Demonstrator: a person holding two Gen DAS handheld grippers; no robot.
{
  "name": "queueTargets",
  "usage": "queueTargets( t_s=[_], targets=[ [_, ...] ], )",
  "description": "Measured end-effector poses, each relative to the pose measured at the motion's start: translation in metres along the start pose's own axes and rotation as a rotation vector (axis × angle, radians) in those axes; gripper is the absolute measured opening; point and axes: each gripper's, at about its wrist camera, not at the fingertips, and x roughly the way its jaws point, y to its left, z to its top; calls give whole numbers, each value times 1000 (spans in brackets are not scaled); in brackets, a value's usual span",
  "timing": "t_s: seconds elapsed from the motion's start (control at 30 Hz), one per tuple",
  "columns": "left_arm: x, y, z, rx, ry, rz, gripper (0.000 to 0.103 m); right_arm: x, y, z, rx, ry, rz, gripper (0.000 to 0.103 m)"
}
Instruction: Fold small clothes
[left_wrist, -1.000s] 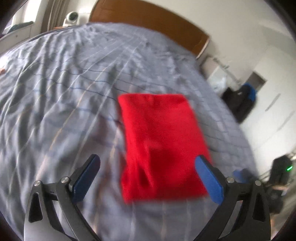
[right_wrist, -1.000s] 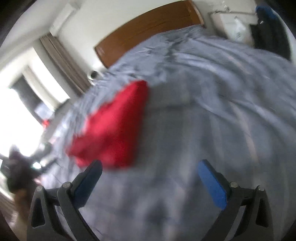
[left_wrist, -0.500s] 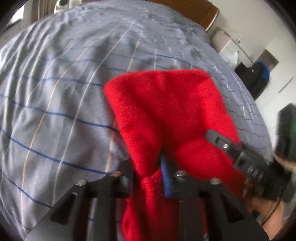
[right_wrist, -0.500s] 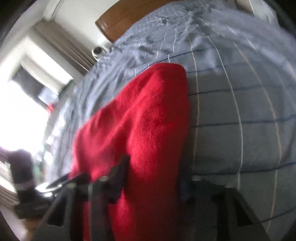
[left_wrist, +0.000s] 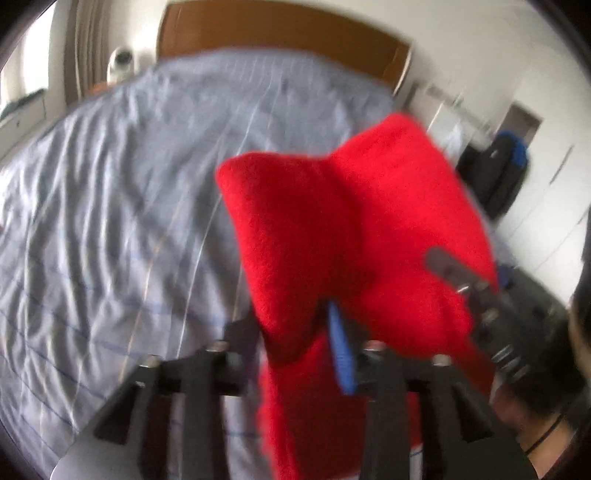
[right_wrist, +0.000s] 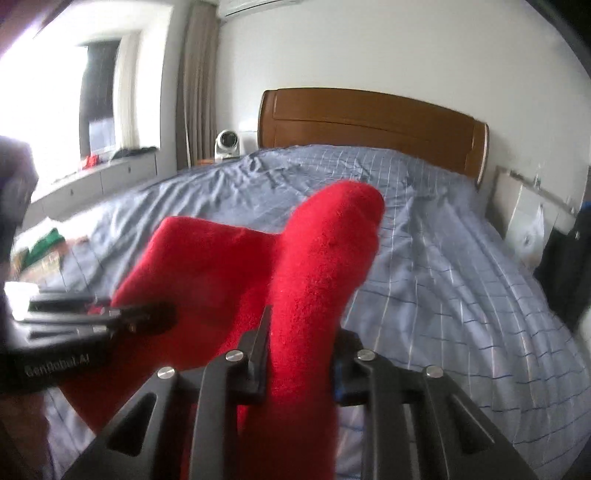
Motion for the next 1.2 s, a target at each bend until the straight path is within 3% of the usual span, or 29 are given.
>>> queueTargets(
  t_s=[0.07,0.1,0.2,0.27,0.37,0.47,0.63,1.03,1.2],
  targets=[
    [6,8,-18,-2,19,88,46,20,-25,-9,96,129,3,56],
    [0,10,-31,14,-1,110,52,25,-34,-16,132,157,-22,63],
    [-30,4,-72,78,-92,179,88,4,-57,-54,125,170,-81,72],
    [-55,-7,-97,111,-178,218,99,-13,-59,-75,60,178,-118,95],
    [-81,-23,-123,131,-247,227,102,-48,-55,-104,-9,179,-136,98],
    [-100,-40,-136,95,-238,273,102,-89,-47,-121,-10,156,-100,102],
    [-133,-45,-153,34,-263,278,102,-143,-26,-129,35,99,-79,102],
    [-155,-56,-175,67,-262,363,102,-176,-1,-137,82,145,-85,102],
    [-156,-55,-180,78,-212,342,103,-184,6,-141,73,173,-91,102]
  ],
)
